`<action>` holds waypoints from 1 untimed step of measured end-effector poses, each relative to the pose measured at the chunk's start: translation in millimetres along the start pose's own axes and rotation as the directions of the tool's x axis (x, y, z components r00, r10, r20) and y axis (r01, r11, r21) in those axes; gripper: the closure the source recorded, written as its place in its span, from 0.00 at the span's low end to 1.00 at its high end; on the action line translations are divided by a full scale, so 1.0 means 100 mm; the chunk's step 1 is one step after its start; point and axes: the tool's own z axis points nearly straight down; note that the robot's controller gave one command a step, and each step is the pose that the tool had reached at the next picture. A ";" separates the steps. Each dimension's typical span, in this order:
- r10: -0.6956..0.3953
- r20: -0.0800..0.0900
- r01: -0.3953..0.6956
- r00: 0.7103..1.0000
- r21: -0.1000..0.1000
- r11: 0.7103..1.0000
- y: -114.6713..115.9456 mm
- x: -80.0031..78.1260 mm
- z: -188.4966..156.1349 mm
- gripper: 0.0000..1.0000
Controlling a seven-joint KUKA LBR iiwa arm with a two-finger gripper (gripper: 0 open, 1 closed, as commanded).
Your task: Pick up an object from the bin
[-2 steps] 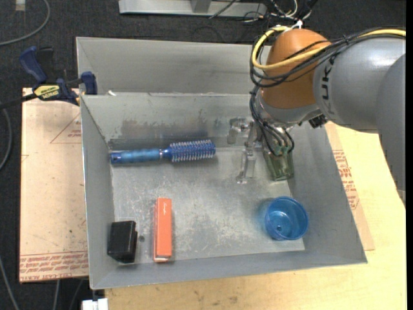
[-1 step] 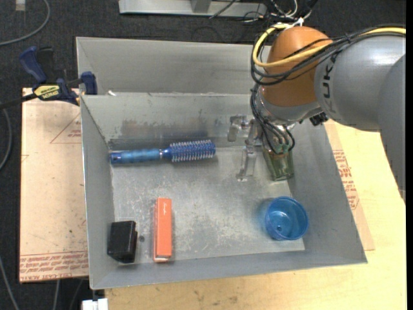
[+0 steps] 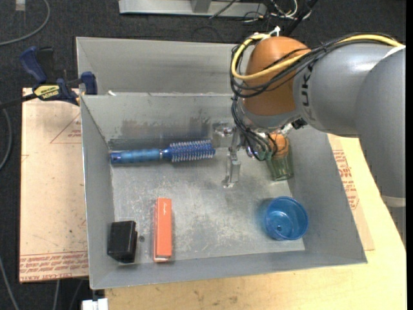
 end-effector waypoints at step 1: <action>0.058 0.002 -0.058 0.998 0.001 0.998 0.29 0.04 0.17 0.00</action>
Offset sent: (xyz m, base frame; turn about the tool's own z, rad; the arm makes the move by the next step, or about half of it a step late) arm 0.0091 0.0786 -0.0348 0.0520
